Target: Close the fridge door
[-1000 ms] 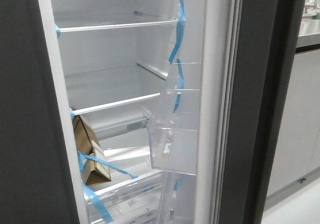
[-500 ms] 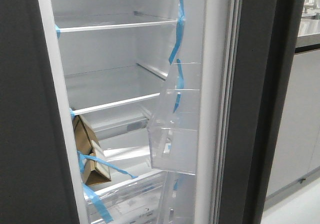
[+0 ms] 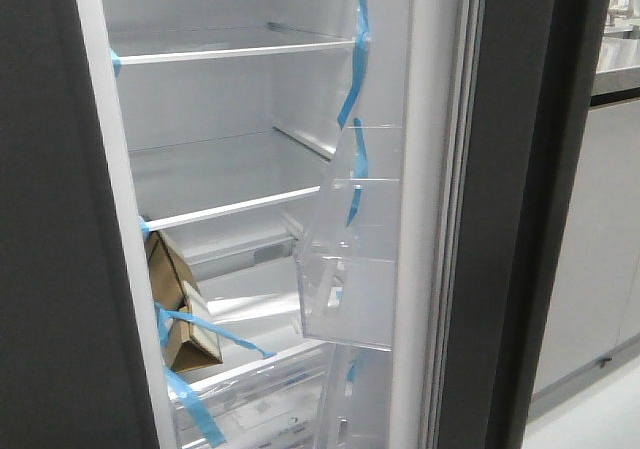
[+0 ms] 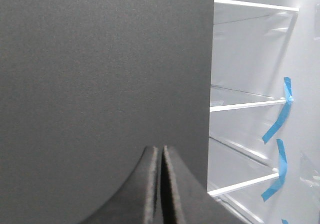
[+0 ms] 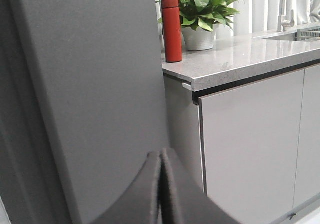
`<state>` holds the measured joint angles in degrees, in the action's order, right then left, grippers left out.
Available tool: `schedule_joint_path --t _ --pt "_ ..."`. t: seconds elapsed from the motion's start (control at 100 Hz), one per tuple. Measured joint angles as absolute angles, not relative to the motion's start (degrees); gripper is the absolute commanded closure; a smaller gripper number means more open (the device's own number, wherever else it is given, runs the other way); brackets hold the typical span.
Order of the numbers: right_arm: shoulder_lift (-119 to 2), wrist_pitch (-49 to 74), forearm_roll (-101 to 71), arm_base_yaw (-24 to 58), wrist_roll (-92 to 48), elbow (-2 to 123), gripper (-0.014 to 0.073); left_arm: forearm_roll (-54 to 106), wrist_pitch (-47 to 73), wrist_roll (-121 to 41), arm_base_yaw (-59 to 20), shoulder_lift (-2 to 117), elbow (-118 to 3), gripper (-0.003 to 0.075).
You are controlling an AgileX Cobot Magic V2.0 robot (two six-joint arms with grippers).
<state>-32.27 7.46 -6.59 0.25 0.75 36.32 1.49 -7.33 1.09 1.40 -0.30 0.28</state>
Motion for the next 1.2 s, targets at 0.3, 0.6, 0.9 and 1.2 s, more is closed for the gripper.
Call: schedule_joint_path --t 0.3,0.6,0.9,1.2 --pt "-45.7 8.9 -15.3 0.3 0.7 47.2 0.0639 1.5 -7.3 1.1 1.4 -0.3 0.3 0.074" --pt "-50.2 7.4 -38.3 0.3 -0.6 47.3 0.0639 1.5 -7.3 1.1 1.4 -0.3 0.3 0.074" --pt "-56.2 3.7 -66.7 0.3 -1.3 47.3 0.0639 1.5 -7.3 1.1 1.4 -0.3 0.3 0.074" --pt "-64.0 8.1 -79.9 0.3 -1.4 50.4 0.0639 1.5 -7.3 1.1 1.4 -0.3 0.3 0.074"
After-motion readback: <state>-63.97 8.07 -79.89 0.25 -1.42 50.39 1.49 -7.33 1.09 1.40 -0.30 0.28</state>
